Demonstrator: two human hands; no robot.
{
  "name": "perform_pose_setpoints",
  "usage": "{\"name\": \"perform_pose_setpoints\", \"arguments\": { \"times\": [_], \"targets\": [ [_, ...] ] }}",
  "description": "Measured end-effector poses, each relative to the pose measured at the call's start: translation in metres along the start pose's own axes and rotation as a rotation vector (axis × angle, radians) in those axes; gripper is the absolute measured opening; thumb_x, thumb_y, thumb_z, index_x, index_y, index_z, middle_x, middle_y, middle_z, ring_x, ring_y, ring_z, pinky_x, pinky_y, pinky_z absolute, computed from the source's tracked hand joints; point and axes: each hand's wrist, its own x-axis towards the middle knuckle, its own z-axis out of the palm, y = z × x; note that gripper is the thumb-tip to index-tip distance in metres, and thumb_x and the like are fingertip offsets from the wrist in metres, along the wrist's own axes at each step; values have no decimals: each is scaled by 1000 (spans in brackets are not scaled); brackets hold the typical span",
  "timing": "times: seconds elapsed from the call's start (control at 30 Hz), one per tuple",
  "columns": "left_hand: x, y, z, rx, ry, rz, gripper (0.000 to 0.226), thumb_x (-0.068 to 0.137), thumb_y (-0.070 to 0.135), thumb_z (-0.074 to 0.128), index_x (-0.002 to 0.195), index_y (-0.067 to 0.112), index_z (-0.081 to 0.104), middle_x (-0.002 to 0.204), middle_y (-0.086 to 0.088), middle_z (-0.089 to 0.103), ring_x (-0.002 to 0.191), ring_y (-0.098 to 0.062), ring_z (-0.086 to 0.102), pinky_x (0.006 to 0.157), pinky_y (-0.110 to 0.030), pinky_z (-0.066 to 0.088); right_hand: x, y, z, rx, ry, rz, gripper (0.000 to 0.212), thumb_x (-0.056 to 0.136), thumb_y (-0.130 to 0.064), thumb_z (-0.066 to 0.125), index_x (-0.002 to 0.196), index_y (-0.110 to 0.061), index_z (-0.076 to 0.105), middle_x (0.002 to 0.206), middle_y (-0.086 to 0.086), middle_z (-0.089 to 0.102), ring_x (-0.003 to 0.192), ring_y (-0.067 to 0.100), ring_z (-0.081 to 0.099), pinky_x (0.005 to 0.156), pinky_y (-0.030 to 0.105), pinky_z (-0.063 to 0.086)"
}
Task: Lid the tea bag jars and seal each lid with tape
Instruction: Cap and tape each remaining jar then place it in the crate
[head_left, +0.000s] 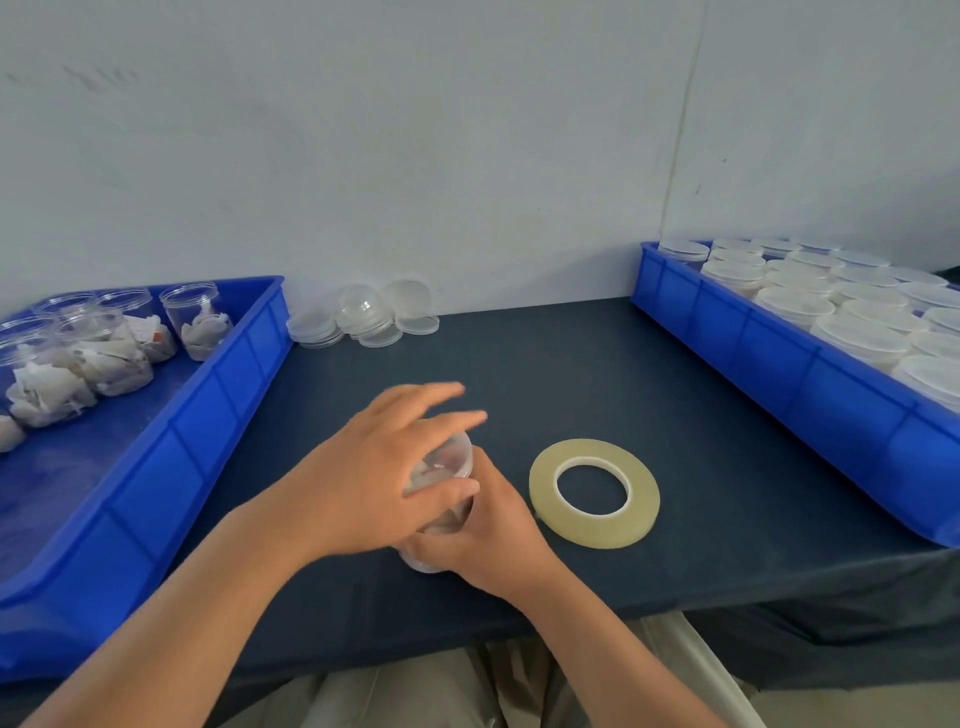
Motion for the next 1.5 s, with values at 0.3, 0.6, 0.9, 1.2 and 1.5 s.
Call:
{"name": "perform_pose_setpoints", "arguments": {
  "times": [0.3,0.6,0.9,1.2,1.5],
  "targets": [
    [10,55,30,93,255,-435,60,96,79,31,134,40,57,135,12,55,126,-16,49,89,-36,52,-2,-10,3,-350,42,-114,37,81,-53,65,113,-40,52,95,-29,54,96,0,57,69,18,51],
    [10,23,34,-28,439,-80,26,91,48,51,94,36,74,94,16,66,93,-6,59,71,-35,55,5,2,5,-211,36,-20,46,70,-43,82,107,-38,56,93,-19,69,89,2,70,67,22,58],
    [-1,42,45,-56,480,-442,86,78,92,40,146,40,55,155,14,49,140,-13,51,102,-34,50,-2,-8,4,-210,83,-163,57,74,-51,77,126,-45,53,119,-28,57,108,1,63,80,22,55],
    [5,27,45,-195,514,-357,47,84,60,71,129,48,71,119,28,59,104,10,48,76,-4,32,-1,-1,1,-96,53,-11,56,67,-49,88,109,-49,51,109,-24,61,94,2,70,68,21,55],
    [1,17,43,-220,440,-254,50,80,65,66,129,53,68,122,32,54,110,11,47,79,-2,33,0,-4,-1,-74,-49,53,79,64,-51,88,123,-52,36,117,-28,58,99,-2,67,70,19,54]
  ]
}}
